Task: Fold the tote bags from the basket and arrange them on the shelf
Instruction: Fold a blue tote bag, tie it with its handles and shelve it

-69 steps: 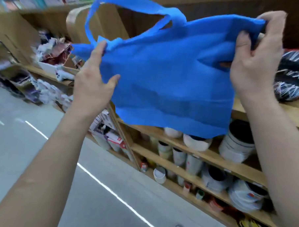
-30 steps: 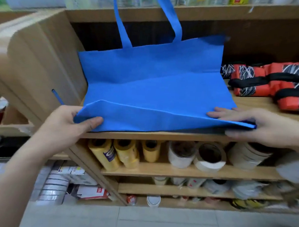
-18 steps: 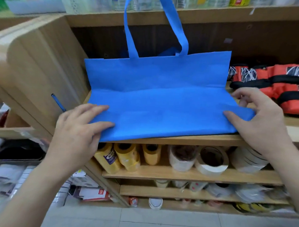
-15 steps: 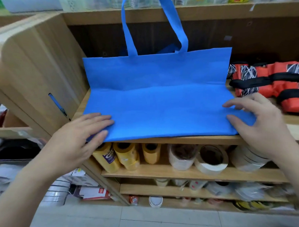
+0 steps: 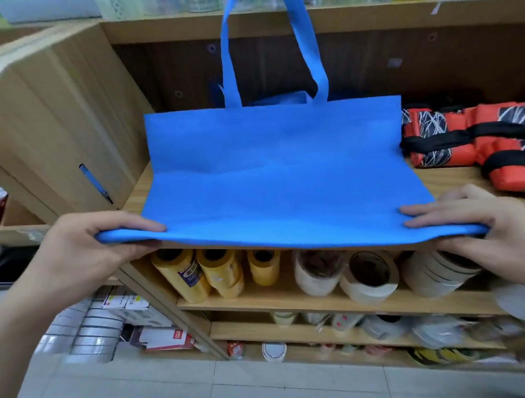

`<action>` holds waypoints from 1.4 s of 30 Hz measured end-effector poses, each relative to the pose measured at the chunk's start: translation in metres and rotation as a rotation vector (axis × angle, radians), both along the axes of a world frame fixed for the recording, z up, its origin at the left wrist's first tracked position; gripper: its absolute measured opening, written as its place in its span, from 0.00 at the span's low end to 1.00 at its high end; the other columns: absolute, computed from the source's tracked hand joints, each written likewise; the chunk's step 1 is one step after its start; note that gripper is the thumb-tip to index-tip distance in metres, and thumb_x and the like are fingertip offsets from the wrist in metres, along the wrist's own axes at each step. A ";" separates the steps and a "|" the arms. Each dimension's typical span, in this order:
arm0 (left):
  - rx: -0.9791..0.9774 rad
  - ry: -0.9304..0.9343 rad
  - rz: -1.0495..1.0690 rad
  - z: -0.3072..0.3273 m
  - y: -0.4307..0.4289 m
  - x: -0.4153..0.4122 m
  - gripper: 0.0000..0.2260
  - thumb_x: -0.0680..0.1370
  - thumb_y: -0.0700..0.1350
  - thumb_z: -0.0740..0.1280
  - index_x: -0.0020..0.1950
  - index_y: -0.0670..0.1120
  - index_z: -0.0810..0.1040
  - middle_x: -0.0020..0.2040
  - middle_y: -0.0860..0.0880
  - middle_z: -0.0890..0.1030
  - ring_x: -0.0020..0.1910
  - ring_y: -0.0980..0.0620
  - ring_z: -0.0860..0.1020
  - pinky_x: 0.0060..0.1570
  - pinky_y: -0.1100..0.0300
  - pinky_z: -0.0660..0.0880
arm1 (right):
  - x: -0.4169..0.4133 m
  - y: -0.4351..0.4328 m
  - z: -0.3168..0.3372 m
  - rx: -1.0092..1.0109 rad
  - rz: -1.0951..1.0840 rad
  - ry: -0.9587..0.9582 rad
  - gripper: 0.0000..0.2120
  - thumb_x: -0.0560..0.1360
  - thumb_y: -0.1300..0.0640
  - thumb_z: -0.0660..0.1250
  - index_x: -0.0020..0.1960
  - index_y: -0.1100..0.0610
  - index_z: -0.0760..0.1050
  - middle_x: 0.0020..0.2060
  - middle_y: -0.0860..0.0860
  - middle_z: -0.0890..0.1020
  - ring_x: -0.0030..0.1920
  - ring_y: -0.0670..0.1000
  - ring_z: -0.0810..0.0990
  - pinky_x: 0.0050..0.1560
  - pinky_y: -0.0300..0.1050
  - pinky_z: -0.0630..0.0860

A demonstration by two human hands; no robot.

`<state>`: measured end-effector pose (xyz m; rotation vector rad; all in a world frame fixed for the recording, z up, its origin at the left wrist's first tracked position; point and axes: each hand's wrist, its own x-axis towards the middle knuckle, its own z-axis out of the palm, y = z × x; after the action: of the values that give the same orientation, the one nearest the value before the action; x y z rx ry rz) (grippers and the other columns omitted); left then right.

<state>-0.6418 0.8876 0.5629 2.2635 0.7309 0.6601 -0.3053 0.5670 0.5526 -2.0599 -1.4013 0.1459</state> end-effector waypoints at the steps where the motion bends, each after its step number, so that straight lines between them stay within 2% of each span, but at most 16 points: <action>1: -0.058 -0.077 0.032 0.000 -0.005 -0.002 0.11 0.64 0.38 0.76 0.38 0.55 0.86 0.39 0.58 0.85 0.40 0.62 0.81 0.43 0.76 0.74 | -0.006 -0.002 0.004 0.032 -0.025 0.082 0.16 0.66 0.48 0.79 0.50 0.33 0.82 0.51 0.36 0.83 0.53 0.43 0.78 0.56 0.27 0.70; 2: -0.125 -0.163 0.074 -0.001 -0.009 -0.001 0.07 0.63 0.42 0.75 0.37 0.54 0.85 0.36 0.58 0.84 0.36 0.63 0.80 0.39 0.76 0.73 | -0.007 -0.004 0.003 0.071 -0.028 0.179 0.10 0.65 0.43 0.78 0.46 0.37 0.84 0.46 0.40 0.84 0.50 0.44 0.80 0.53 0.28 0.72; 4: -0.249 -0.313 0.133 -0.006 -0.014 0.001 0.09 0.61 0.52 0.73 0.40 0.56 0.84 0.35 0.59 0.83 0.35 0.64 0.78 0.39 0.75 0.73 | -0.011 -0.005 0.001 0.187 -0.095 0.306 0.18 0.61 0.30 0.73 0.41 0.43 0.84 0.38 0.47 0.84 0.40 0.47 0.82 0.42 0.32 0.74; 7: -0.303 -0.417 0.220 -0.012 -0.017 0.014 0.09 0.67 0.52 0.71 0.46 0.54 0.82 0.41 0.62 0.84 0.43 0.64 0.81 0.45 0.74 0.75 | -0.014 0.005 0.001 0.333 -0.233 0.443 0.04 0.65 0.47 0.74 0.39 0.39 0.82 0.33 0.41 0.84 0.34 0.44 0.82 0.34 0.29 0.74; 10: -0.221 -0.424 0.306 -0.010 -0.017 0.028 0.08 0.76 0.43 0.71 0.50 0.56 0.78 0.45 0.60 0.84 0.47 0.61 0.82 0.47 0.69 0.77 | -0.016 0.020 0.003 0.371 -0.345 0.393 0.13 0.72 0.59 0.74 0.43 0.41 0.76 0.34 0.43 0.83 0.31 0.43 0.79 0.30 0.35 0.75; 12: -0.100 -0.336 0.368 -0.008 -0.014 0.034 0.12 0.77 0.44 0.71 0.55 0.59 0.76 0.50 0.59 0.82 0.51 0.56 0.81 0.49 0.62 0.79 | -0.016 0.030 0.002 0.374 -0.417 0.340 0.14 0.73 0.57 0.74 0.50 0.40 0.73 0.37 0.51 0.83 0.35 0.55 0.80 0.34 0.50 0.79; 15: 0.103 -0.056 0.470 -0.008 -0.013 0.044 0.20 0.78 0.47 0.70 0.68 0.56 0.69 0.60 0.49 0.79 0.57 0.43 0.77 0.55 0.47 0.75 | -0.016 0.047 0.001 0.301 -0.518 0.212 0.17 0.74 0.53 0.72 0.58 0.43 0.71 0.36 0.51 0.77 0.37 0.54 0.76 0.34 0.45 0.69; 19: 0.327 0.210 0.509 -0.008 -0.015 0.052 0.21 0.79 0.48 0.67 0.71 0.51 0.68 0.58 0.39 0.79 0.54 0.34 0.76 0.49 0.45 0.72 | -0.020 0.063 0.002 0.093 -0.609 -0.023 0.19 0.75 0.49 0.71 0.63 0.46 0.71 0.41 0.51 0.78 0.43 0.56 0.76 0.42 0.48 0.71; 23: 0.441 0.193 0.443 -0.010 -0.006 0.050 0.24 0.74 0.42 0.72 0.69 0.47 0.72 0.60 0.39 0.73 0.60 0.37 0.69 0.57 0.43 0.69 | -0.019 0.065 -0.001 -0.037 -0.633 -0.243 0.21 0.75 0.48 0.70 0.64 0.48 0.67 0.50 0.52 0.72 0.46 0.60 0.75 0.43 0.52 0.73; 26: 0.660 0.222 0.115 -0.017 0.006 0.047 0.17 0.75 0.37 0.70 0.63 0.45 0.80 0.66 0.39 0.74 0.67 0.38 0.70 0.65 0.44 0.69 | -0.015 0.062 -0.007 0.036 -0.479 -0.326 0.16 0.74 0.54 0.71 0.60 0.52 0.73 0.56 0.55 0.70 0.52 0.58 0.72 0.46 0.52 0.73; 28: 0.477 0.290 -0.049 -0.017 0.012 0.041 0.14 0.80 0.51 0.64 0.66 0.52 0.76 0.70 0.49 0.73 0.72 0.48 0.67 0.71 0.54 0.62 | -0.006 0.057 -0.011 -0.007 -0.344 -0.354 0.11 0.76 0.52 0.67 0.56 0.52 0.79 0.57 0.52 0.75 0.58 0.58 0.71 0.53 0.50 0.69; 31: 0.295 0.407 -0.154 -0.015 0.017 0.029 0.34 0.69 0.71 0.61 0.72 0.60 0.64 0.72 0.63 0.61 0.74 0.63 0.55 0.71 0.65 0.50 | 0.003 0.044 -0.008 -0.135 -0.184 -0.212 0.24 0.76 0.32 0.58 0.61 0.46 0.78 0.61 0.46 0.77 0.67 0.51 0.69 0.66 0.49 0.65; 32: 0.308 0.423 -0.164 -0.016 0.019 0.026 0.38 0.66 0.70 0.67 0.72 0.61 0.63 0.73 0.63 0.60 0.74 0.63 0.54 0.71 0.66 0.49 | 0.006 0.038 -0.007 -0.165 -0.139 -0.152 0.29 0.71 0.25 0.56 0.63 0.41 0.75 0.64 0.44 0.74 0.68 0.49 0.68 0.69 0.52 0.65; 34: 0.326 0.410 -0.157 -0.015 0.018 0.023 0.38 0.65 0.55 0.80 0.70 0.61 0.64 0.74 0.59 0.65 0.74 0.60 0.59 0.71 0.65 0.53 | 0.010 0.027 -0.003 -0.242 -0.068 -0.081 0.35 0.60 0.18 0.60 0.65 0.30 0.68 0.68 0.36 0.68 0.70 0.43 0.66 0.70 0.50 0.63; 38: 0.287 0.310 -0.088 -0.012 0.021 0.008 0.30 0.70 0.34 0.75 0.61 0.63 0.72 0.65 0.66 0.73 0.64 0.64 0.71 0.60 0.76 0.64 | 0.019 0.016 0.001 -0.310 -0.042 -0.098 0.41 0.55 0.19 0.64 0.67 0.24 0.62 0.69 0.29 0.65 0.68 0.34 0.64 0.68 0.41 0.61; 42: 0.073 0.084 0.110 -0.006 0.013 -0.003 0.22 0.73 0.33 0.72 0.45 0.64 0.82 0.42 0.65 0.83 0.44 0.66 0.79 0.43 0.76 0.71 | 0.016 0.011 0.009 -0.135 -0.031 0.069 0.28 0.60 0.22 0.65 0.58 0.28 0.75 0.61 0.32 0.77 0.64 0.35 0.73 0.65 0.28 0.65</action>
<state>-0.6450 0.9009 0.5570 2.3428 0.8909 0.6557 -0.2895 0.5783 0.5615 -2.1637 -1.3491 0.3035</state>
